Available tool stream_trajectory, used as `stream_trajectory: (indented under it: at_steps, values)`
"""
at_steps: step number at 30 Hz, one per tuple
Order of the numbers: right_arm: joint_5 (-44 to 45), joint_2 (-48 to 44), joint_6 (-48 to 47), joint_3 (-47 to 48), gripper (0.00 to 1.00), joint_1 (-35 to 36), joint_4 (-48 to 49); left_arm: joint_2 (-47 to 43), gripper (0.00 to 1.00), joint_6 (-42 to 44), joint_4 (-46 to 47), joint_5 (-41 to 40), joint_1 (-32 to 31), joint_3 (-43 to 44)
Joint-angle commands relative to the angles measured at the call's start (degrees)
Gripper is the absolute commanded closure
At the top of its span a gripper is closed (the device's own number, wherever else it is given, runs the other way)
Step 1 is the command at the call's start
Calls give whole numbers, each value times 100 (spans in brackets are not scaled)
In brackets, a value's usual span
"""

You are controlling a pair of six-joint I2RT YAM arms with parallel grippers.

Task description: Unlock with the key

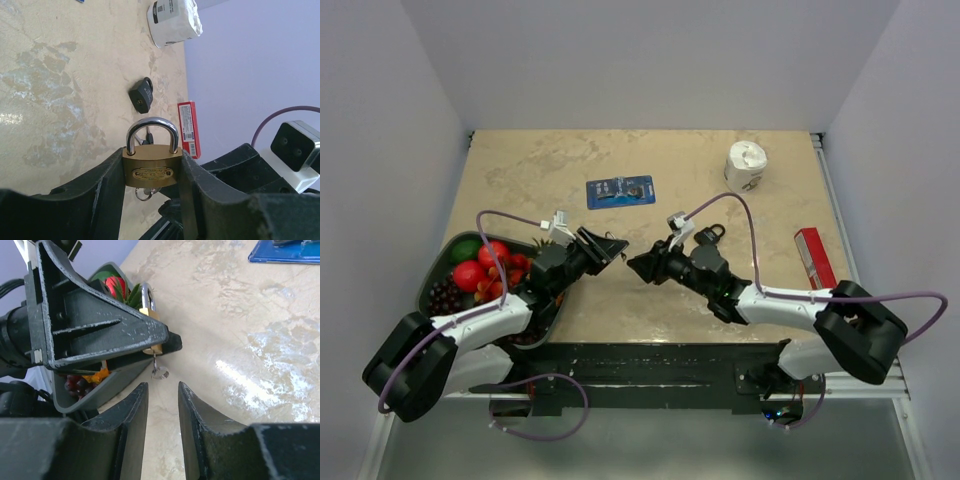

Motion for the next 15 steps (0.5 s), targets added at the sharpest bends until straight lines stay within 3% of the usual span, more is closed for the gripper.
stream_trajectory:
  at_steps: [1,15]
  values:
    - [138,149,-192,291,66,6,370,-103,100,-115,477,-43,28,-15]
    - [-55,475,-315,484,74,-3,572,-6,100,-106,494,89,28,20]
